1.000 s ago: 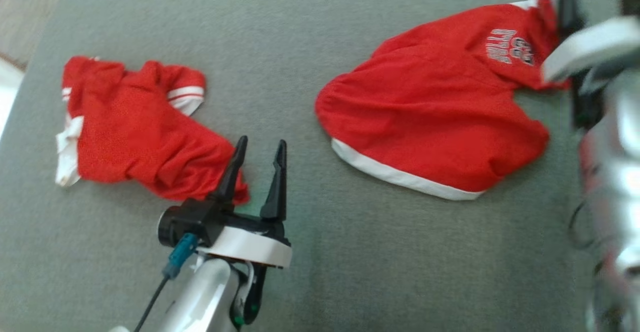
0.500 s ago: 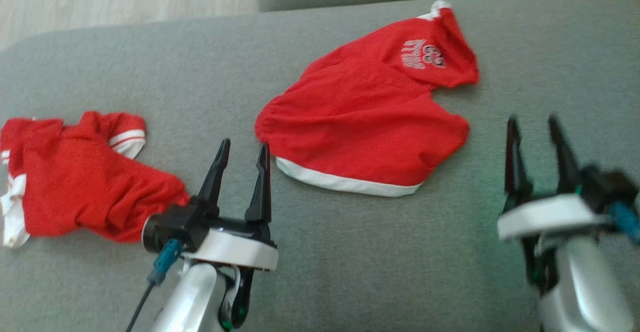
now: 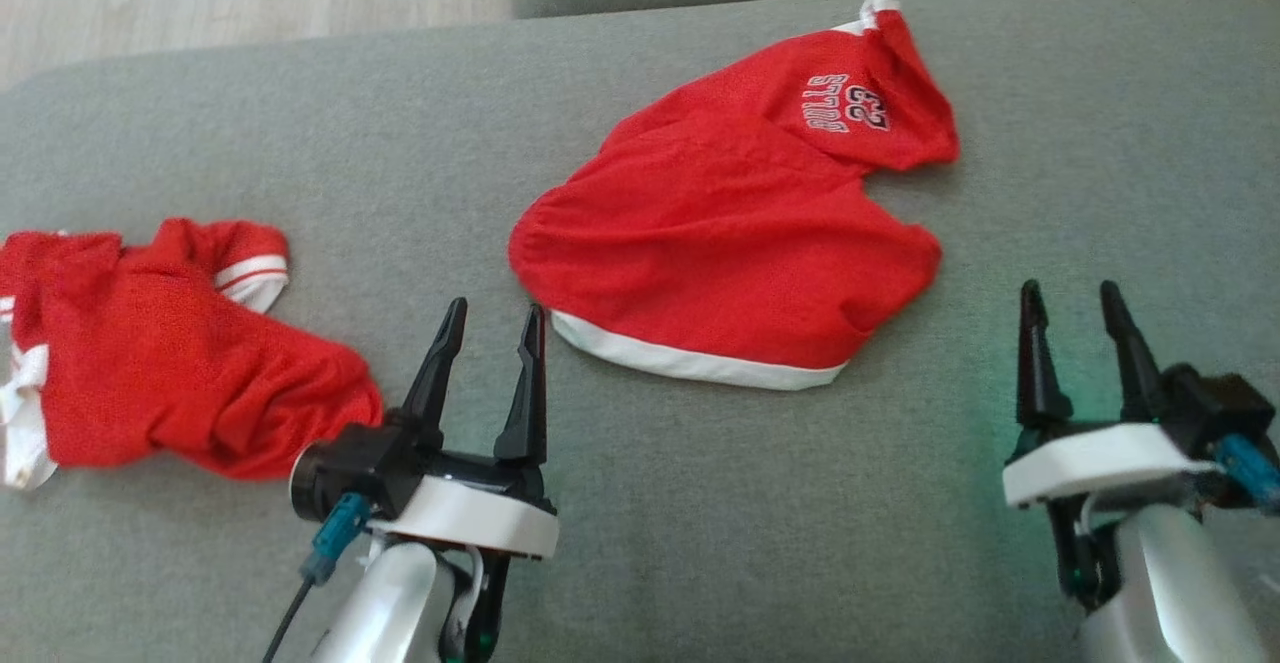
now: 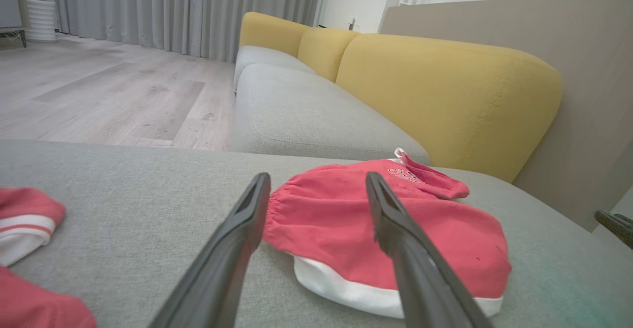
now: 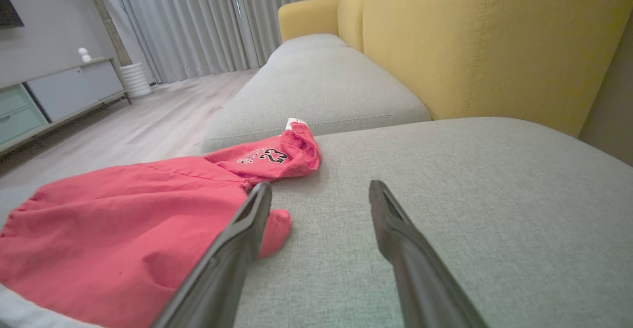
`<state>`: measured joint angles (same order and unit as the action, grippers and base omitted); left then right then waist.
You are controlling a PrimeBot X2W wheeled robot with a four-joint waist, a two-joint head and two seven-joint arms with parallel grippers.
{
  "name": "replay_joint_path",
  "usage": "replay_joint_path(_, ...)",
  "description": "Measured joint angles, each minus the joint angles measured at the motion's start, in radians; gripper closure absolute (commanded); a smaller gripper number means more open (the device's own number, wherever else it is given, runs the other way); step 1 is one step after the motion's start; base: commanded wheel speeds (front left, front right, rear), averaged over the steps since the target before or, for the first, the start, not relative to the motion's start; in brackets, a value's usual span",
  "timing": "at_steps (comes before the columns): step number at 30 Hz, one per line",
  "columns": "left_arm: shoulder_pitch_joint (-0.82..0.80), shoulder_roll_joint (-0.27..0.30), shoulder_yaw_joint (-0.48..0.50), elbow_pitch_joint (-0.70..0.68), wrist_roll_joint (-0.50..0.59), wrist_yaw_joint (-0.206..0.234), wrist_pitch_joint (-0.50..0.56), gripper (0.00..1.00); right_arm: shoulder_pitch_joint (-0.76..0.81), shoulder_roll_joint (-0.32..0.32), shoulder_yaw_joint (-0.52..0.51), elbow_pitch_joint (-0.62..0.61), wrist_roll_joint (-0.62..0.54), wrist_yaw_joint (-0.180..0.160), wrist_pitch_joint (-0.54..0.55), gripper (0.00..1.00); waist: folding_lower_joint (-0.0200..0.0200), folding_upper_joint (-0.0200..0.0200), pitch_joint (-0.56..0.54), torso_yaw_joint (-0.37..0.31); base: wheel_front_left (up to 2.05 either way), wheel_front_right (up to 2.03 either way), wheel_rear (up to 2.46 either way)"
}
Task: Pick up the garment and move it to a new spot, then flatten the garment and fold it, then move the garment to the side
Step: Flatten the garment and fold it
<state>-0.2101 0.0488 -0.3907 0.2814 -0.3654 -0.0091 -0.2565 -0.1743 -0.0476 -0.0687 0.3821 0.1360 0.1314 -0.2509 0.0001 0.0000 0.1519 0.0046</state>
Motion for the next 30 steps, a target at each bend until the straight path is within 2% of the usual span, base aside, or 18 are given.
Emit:
replay_joint_path(9,-0.012,0.0,-0.005,0.002,0.005,0.0,0.0,0.0,-0.155,0.0,-0.052,0.244,-0.068,0.0,0.042,0.0,0.0001,0.0,0.033,0.061,0.0,0.0,0.0)
replay_joint_path(16,-0.015,0.0,-0.029,0.002,0.005,0.001,0.0,0.0,-0.252,-0.001,-0.058,0.41,-0.076,0.0,0.044,0.0,0.0,0.0,0.058,0.095,0.0,0.0,0.0)
replay_joint_path(28,-0.048,0.0,-0.035,-0.002,0.004,0.009,0.0,0.0,-0.407,-0.011,0.015,0.603,-0.059,0.0,0.026,0.0,0.0001,0.0,0.1,0.117,0.0,0.0,0.0)
replay_joint_path(29,-0.053,0.0,-0.036,-0.002,0.004,0.009,0.0,0.0,-0.414,-0.013,0.027,0.612,-0.05,0.0,0.021,0.09,0.0,0.0,0.101,0.119,0.0,0.0,0.0)
replay_joint_path(30,-0.057,0.0,-0.036,-0.002,0.004,0.01,0.0,0.0,-0.419,-0.014,0.035,0.619,-0.04,0.0,0.02,0.91,0.0,0.0,0.101,0.12,0.0,0.0,0.0)
